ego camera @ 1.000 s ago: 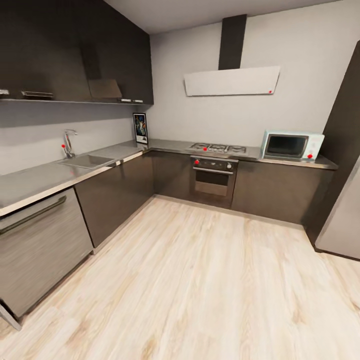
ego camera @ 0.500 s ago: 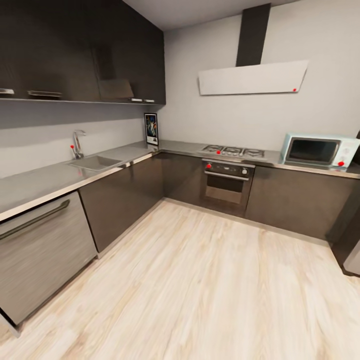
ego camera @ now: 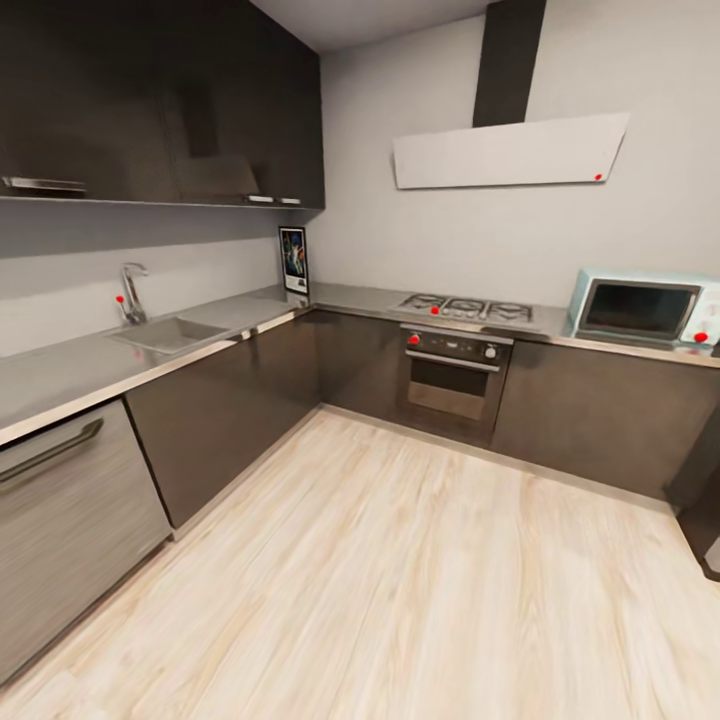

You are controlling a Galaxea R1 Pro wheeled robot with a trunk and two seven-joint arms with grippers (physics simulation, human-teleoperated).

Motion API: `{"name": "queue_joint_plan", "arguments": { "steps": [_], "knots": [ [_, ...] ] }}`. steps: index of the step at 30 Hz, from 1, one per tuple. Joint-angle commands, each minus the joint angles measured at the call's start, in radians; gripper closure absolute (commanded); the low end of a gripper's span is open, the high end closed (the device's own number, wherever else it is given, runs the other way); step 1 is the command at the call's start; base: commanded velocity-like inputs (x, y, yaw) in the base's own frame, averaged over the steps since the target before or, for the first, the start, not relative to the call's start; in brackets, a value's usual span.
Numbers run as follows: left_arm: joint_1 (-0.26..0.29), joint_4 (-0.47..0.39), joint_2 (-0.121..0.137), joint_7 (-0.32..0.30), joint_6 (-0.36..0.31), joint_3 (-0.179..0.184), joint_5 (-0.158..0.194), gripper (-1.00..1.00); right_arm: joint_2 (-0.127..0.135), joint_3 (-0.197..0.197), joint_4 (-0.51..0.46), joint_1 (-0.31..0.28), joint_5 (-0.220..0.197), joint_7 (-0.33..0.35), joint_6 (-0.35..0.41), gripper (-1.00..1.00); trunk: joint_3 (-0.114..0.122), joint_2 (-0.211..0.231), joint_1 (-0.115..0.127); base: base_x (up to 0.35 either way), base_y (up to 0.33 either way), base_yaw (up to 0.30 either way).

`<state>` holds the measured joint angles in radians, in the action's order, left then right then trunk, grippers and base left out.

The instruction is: Pick up the poster from the kitchen countertop and hang it on one of the wall nails in the kitchen.

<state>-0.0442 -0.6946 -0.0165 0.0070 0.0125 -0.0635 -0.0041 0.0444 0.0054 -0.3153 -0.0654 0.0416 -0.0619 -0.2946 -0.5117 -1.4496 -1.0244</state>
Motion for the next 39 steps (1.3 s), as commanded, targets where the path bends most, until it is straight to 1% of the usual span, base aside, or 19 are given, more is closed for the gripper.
{"name": "queue_joint_plan", "arguments": {
  "steps": [1, 25, 31, 39],
  "knots": [
    [0.000, -0.001, -0.001, 0.001, 0.001, -0.002, 0.000, -1.00, 0.000, 0.001, 0.001, -0.001, 0.004, -0.004, -0.002, -1.00, -0.001, 0.000, -0.001, 0.339, -0.122, 0.000],
    [0.000, 0.000, 0.001, 0.001, 0.001, -0.002, 0.000, -1.00, -0.001, 0.001, 0.001, -0.001, 0.004, -0.005, -0.003, -1.00, -0.001, 0.000, -0.001, 0.339, -0.109, 0.004],
    [0.000, 0.000, 0.001, 0.001, 0.001, -0.003, 0.000, -1.00, -0.001, 0.000, 0.001, -0.001, 0.004, -0.006, -0.004, -1.00, -0.001, 0.000, -0.001, 0.339, -0.096, 0.143],
    [0.000, 0.000, 0.001, 0.001, 0.001, -0.003, 0.000, -1.00, -0.001, 0.000, 0.001, -0.001, 0.004, -0.006, -0.004, -1.00, -0.001, 0.000, -0.001, 0.323, -0.151, 0.248]
  ]
}}
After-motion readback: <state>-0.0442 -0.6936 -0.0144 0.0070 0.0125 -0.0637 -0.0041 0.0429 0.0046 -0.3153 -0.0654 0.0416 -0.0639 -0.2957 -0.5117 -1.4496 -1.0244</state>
